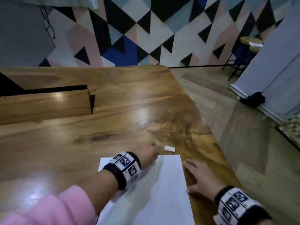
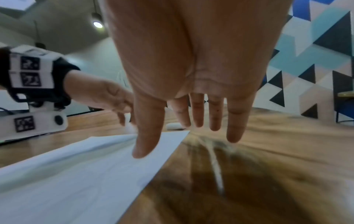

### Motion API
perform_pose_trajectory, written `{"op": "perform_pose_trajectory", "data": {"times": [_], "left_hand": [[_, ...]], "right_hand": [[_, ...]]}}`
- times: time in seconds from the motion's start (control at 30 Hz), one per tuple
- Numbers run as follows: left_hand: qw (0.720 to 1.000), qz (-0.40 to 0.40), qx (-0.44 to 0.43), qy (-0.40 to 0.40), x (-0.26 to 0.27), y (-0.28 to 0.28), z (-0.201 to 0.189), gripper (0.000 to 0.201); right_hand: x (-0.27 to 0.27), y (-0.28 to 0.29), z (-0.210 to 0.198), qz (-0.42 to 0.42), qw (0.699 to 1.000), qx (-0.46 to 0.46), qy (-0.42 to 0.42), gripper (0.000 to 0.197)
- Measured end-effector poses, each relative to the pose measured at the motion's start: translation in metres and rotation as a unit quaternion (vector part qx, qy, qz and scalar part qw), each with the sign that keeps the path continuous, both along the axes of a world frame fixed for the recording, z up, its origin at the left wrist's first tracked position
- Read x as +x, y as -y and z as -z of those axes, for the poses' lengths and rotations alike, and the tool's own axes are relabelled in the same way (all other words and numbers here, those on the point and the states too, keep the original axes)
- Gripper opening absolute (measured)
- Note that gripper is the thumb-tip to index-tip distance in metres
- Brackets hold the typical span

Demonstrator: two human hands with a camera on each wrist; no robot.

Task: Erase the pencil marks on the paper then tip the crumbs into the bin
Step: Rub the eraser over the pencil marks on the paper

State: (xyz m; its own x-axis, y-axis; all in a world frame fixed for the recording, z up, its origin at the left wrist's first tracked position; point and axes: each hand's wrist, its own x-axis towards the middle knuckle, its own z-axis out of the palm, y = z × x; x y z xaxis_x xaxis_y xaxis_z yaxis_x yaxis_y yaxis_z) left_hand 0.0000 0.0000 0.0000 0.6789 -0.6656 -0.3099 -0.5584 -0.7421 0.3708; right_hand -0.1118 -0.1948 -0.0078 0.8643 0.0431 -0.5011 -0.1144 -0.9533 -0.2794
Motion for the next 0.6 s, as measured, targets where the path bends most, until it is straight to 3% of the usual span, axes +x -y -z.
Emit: {"op": "perform_pose_trajectory", "data": {"times": [0.17, 0.33, 0.6], "left_hand": [[1.000, -0.005, -0.010, 0.020, 0.020, 0.048, 0.019, 0.036], [0.999, -0.035, 0.006, 0.035, 0.025, 0.056, 0.037, 0.030], [0.995, -0.086, -0.044, 0.010, 0.013, 0.044, 0.016, 0.019]], "right_hand": [[0.009, -0.002, 0.020, -0.004, 1.000, 0.004, 0.018, 0.106], [0.006, -0.002, 0.031, -0.026, 0.999, -0.015, 0.019, 0.112], [0.010, 0.008, 0.036, -0.056, 0.998, -0.005, 0.004, 0.113]]}}
